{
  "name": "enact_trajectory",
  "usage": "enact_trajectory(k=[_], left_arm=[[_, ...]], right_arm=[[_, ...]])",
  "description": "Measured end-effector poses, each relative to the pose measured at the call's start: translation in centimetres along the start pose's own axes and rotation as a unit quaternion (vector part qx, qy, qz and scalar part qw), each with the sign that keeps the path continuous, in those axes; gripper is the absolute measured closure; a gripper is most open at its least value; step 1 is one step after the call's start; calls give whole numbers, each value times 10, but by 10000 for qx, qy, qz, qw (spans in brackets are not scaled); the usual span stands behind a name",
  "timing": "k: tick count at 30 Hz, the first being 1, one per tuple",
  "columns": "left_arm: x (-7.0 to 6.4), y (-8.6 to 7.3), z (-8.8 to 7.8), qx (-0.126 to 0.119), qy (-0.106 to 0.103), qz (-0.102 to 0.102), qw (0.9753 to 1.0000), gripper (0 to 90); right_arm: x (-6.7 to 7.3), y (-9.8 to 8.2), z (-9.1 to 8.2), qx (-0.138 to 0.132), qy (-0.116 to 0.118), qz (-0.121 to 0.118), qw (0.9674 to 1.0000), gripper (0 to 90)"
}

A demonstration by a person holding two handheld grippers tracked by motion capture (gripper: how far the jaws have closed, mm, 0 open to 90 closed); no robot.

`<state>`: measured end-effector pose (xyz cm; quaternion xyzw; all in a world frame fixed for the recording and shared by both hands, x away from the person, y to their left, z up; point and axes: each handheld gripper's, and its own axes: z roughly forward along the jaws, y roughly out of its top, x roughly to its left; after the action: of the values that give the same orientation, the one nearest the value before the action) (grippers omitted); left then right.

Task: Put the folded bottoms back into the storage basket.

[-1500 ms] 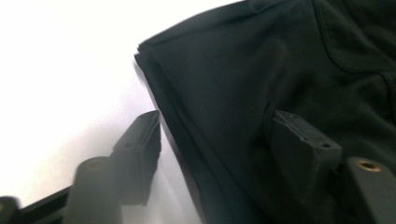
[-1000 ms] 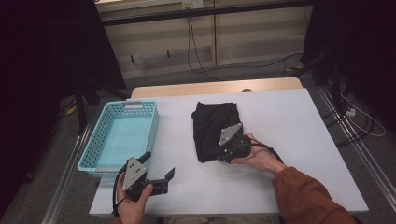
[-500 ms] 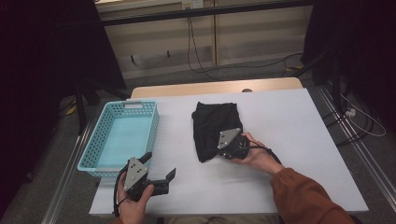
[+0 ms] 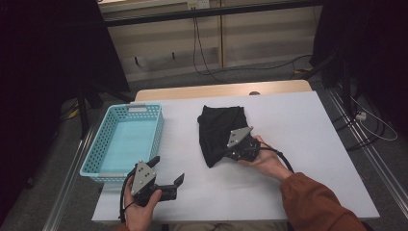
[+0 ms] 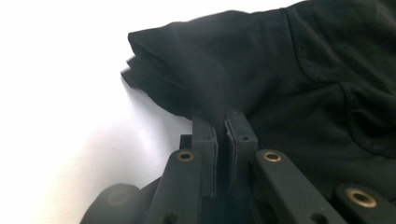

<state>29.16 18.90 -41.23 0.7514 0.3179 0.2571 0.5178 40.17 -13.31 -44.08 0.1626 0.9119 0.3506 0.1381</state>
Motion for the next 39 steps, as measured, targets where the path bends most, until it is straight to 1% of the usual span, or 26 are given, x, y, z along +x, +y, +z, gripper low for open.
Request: enact_trajectory(k=[4,5,9,11,15,16,17,19,20,21,23,25,26,28,29,30,32,34,35,38,39], left_arm=[[-1,2,2,73,-52,-23,10000,34],[-1,3,3,90,-56,-24,9999,34],[-2,8,10,238,-87,-18,9997,34],[-3,12,14,298,-94,20,9995,34],[-4,20,24,347,-205,65,9992,46],[-4,21,28,341,-232,26,9991,47],[-4,23,31,372,-236,25,9990,47],[-3,26,39,448,-172,92,9988,60],[-2,27,44,451,-182,139,9987,62],[-2,29,49,486,-184,125,9986,62],[1,31,59,597,-264,-24,9979,63],[3,32,68,677,-284,-91,9973,67],[4,33,72,712,-254,-87,9971,69],[7,35,81,842,-304,-43,9960,84],[8,36,85,907,-328,33,9953,87],[9,37,88,928,-329,30,9951,87],[12,39,95,898,-381,-74,9952,87],[14,40,102,925,-440,-164,9946,87],[15,40,105,969,-424,-132,9943,87],[17,42,114,1023,-356,-213,9939,87],[18,42,116,1036,-380,-236,9936,87]], right_arm=[[3,2,-5,-78,101,47,9999,853],[4,3,-6,-94,115,27,9999,853],[11,6,-8,-53,221,4,9997,853],[14,8,-8,-42,250,-48,9997,853],[20,10,-11,-86,333,-61,9994,853],[22,11,-12,-88,342,-53,9994,853],[24,11,-12,-85,352,-65,9993,854],[28,11,-14,-77,385,-100,9992,853],[30,10,-14,-73,407,-99,9991,854],[32,9,-14,-60,420,-113,9990,853],[34,7,-15,-58,460,-108,9989,854],[37,6,-18,-90,486,-87,9987,854],[38,6,-19,-100,492,-92,9987,853],[42,5,-22,-113,490,-100,9987,853],[44,5,-23,-111,501,-92,9986,853],[46,5,-24,-110,514,-113,9986,853],[51,5,-25,-110,541,-148,9984,853],[55,5,-26,-118,593,-151,9981,853],[56,5,-26,-116,610,-172,9979,853],[62,6,-28,-165,668,-202,9974,853],[64,7,-28,-176,683,-206,9973,853]])
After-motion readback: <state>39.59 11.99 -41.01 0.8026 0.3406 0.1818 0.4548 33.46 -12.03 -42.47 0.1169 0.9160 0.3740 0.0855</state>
